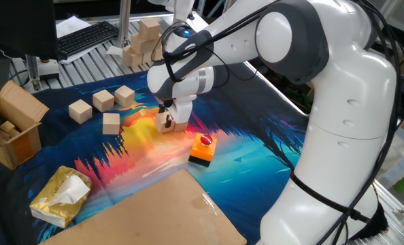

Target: Stack the blocks into a pyramid shape

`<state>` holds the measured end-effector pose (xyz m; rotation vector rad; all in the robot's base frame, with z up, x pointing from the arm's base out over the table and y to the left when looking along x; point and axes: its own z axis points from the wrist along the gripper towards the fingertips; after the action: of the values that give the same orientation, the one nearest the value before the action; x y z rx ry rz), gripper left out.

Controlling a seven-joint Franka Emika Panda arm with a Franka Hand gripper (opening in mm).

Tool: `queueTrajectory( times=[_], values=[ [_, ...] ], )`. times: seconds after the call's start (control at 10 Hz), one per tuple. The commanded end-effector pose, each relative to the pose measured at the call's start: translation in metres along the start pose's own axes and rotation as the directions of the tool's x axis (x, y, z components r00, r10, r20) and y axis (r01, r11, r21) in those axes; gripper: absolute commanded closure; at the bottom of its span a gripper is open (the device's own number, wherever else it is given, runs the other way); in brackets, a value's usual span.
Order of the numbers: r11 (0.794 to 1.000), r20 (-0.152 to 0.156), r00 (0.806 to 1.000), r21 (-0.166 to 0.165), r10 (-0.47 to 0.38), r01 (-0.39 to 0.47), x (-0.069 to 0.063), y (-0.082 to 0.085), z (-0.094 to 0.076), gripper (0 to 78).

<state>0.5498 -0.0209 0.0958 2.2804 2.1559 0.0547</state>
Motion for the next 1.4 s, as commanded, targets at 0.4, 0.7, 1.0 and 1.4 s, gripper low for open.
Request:
queueTrajectory(
  times=[0.4, 0.7, 1.0, 1.4],
  values=[
    [1.000, -0.004, 1.000, -0.003, -0.017, 0.017, -0.0058, 0.0002, 0.0023, 76.4],
    [1.000, -0.010, 1.000, -0.010, -0.012, 0.012, -0.0061, 0.0007, 0.0019, 76.4],
    [1.000, -0.016, 1.000, -0.014, -0.014, 0.014, -0.0059, 0.0005, 0.0032, 76.4],
    [1.000, -0.017, 1.000, -0.023, -0.016, 0.015, -0.0045, 0.0025, 0.0030, 76.4]
  ],
)
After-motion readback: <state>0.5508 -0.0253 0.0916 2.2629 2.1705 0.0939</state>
